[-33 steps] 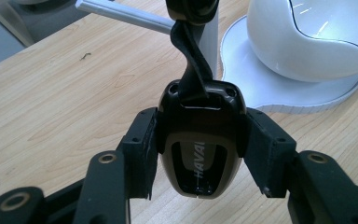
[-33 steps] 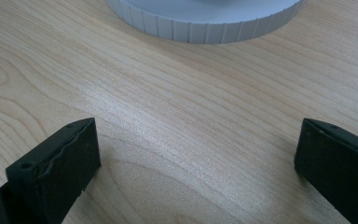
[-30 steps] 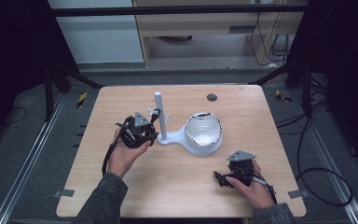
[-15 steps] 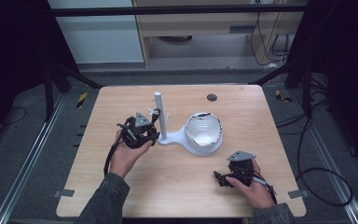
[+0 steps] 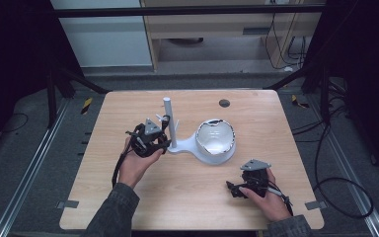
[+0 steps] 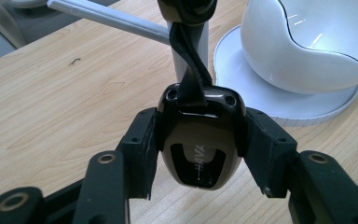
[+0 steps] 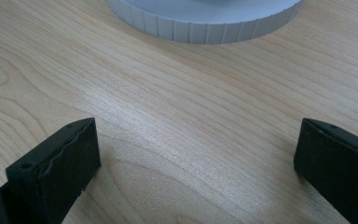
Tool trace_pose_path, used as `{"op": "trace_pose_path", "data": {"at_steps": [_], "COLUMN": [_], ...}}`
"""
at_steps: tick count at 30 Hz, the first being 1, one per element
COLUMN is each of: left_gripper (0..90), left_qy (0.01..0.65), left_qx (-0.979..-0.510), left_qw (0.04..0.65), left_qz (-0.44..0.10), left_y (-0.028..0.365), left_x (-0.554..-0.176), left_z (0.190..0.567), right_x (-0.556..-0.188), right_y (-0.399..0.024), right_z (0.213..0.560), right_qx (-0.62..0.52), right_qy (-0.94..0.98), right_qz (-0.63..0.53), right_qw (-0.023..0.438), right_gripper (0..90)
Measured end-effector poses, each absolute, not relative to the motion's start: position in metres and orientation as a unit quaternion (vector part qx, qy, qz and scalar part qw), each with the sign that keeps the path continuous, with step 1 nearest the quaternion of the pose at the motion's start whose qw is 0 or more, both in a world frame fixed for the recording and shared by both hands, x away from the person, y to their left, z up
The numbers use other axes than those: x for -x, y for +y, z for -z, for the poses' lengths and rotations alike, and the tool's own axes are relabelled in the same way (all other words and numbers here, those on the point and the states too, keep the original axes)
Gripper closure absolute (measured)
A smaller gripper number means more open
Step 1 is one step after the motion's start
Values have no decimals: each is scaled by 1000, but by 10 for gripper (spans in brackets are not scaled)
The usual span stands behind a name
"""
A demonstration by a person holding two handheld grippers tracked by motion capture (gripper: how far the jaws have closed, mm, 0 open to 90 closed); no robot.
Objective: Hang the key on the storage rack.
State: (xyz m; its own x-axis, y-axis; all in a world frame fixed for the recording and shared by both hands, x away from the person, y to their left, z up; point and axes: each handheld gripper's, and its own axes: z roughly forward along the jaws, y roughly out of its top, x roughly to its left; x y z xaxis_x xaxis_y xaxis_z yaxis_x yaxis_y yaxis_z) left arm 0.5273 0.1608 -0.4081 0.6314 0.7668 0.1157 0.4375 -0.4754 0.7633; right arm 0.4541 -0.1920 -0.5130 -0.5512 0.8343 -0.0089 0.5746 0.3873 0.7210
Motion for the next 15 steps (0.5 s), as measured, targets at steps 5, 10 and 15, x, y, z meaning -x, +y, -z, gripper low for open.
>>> {"op": "trace_pose_path", "data": {"at_steps": [5,10,15], "left_gripper": [491,451,408], "left_qy": [360,360,354], "left_qx": [-830,-829,-832], "left_qw": [361,362,358], "left_qz": [-226,-228,-233], "left_y": [160,160,158], "left_x": [-524,-521,-514], "left_z": [408,409,412], "right_x": [-454,-454,-454], "right_y": [-192,-192,-192], "right_z": [513,513,513], "right_qx": [-434,-434,-434], "right_qy": [811,811,811], "right_qz": [-344,-343,-344], "right_qw": [189,189,189], "right_gripper": [6,6,6]}}
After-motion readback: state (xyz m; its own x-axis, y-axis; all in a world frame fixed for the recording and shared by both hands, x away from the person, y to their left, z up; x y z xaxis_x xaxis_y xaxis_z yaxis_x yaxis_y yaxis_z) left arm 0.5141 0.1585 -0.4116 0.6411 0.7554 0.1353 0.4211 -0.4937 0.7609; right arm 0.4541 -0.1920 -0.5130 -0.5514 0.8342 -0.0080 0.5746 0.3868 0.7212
